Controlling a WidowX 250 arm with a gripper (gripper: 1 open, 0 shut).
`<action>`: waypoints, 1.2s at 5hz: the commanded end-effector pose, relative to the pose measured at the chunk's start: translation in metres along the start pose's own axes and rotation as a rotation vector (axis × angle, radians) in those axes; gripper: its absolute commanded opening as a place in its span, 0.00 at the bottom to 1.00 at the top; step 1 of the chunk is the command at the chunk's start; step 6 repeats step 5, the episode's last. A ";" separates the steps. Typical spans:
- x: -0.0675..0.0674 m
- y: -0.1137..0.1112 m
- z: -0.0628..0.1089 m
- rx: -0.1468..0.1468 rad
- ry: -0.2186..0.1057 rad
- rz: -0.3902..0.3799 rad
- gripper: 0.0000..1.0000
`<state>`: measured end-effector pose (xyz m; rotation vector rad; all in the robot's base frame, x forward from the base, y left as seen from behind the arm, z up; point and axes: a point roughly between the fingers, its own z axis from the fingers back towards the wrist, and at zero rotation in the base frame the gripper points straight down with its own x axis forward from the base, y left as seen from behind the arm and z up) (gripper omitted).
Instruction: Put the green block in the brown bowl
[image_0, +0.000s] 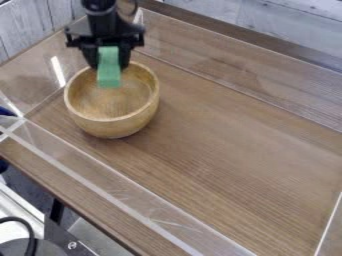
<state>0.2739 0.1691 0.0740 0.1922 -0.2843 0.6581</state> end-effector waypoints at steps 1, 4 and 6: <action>0.005 0.007 -0.008 0.026 -0.047 -0.005 0.00; -0.001 0.012 -0.032 0.070 -0.028 -0.028 0.00; -0.003 0.014 -0.040 0.085 -0.026 -0.038 0.00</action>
